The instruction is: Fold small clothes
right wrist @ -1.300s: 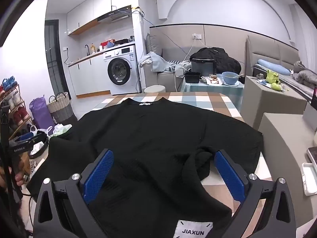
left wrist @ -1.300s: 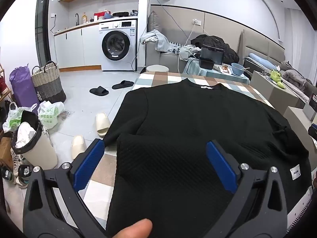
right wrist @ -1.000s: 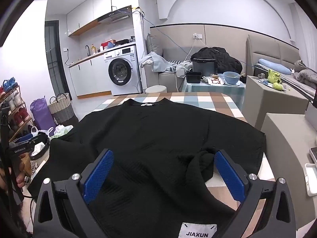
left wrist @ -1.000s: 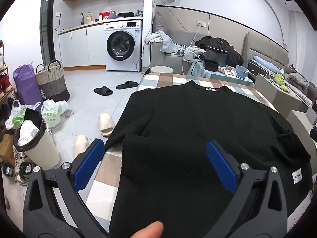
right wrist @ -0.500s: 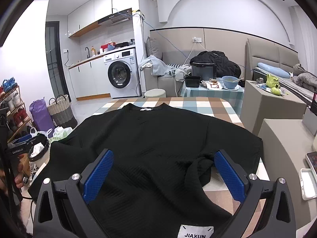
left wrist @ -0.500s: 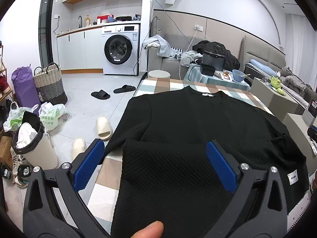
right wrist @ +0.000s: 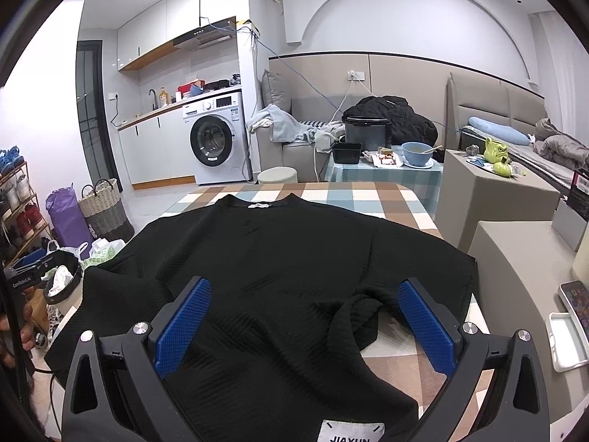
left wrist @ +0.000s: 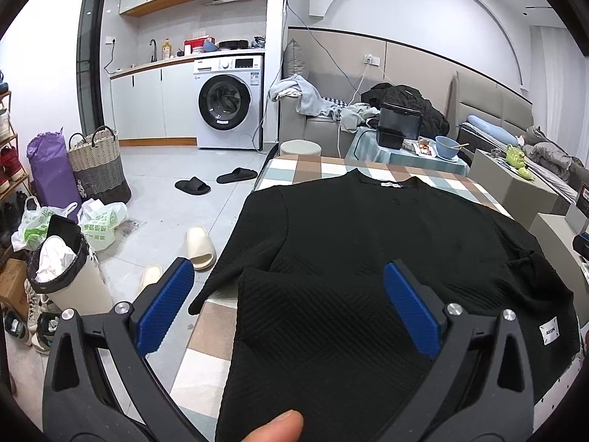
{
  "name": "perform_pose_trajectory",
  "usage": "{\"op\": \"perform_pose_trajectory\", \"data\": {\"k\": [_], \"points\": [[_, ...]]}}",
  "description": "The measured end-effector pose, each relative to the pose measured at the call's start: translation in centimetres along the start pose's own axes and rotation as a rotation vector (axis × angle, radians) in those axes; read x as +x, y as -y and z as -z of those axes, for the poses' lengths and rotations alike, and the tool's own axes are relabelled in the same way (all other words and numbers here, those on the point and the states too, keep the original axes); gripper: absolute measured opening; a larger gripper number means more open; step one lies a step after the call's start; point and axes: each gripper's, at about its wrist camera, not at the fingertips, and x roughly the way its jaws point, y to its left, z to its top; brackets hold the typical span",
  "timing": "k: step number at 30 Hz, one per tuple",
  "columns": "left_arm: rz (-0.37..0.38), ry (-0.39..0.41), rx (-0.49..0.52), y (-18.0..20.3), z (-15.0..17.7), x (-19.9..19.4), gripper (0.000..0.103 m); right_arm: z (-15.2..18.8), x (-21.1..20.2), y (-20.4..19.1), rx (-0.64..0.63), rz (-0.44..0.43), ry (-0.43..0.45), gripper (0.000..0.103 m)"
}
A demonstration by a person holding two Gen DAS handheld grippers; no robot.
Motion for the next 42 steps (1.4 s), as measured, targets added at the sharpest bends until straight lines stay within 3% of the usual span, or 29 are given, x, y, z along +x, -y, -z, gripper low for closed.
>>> {"op": "perform_pose_trajectory", "data": {"k": [12, 18, 30, 34, 39, 42], "points": [[0.039, -0.012, 0.008, -0.4, 0.4, 1.1, 0.102, -0.2, 0.7, 0.5, 0.008, 0.005, -0.016, 0.103], [0.067, -0.028, -0.006, -0.4, -0.6, 2.8, 0.102, -0.2, 1.8, 1.8, 0.082, -0.009, -0.062, 0.103], [0.031, -0.073, -0.045, -1.2, -1.8, 7.0, 0.102, -0.1, 3.0, 3.6, 0.128, -0.012, -0.122, 0.103], [0.034, -0.089, -0.080, -2.1, -1.6, 8.2, 0.102, 0.6, 3.6, 5.0, 0.159, 0.032, -0.152, 0.103], [0.017, -0.111, -0.106, -3.2, -0.9, 9.5, 0.102, 2.7, 4.8, 9.4, 0.349, 0.096, -0.240, 0.103], [0.010, -0.132, -0.093, -3.4, -0.9, 10.1, 0.102, 3.9, 5.4, 12.3, 0.478, 0.108, -0.287, 0.097]]}}
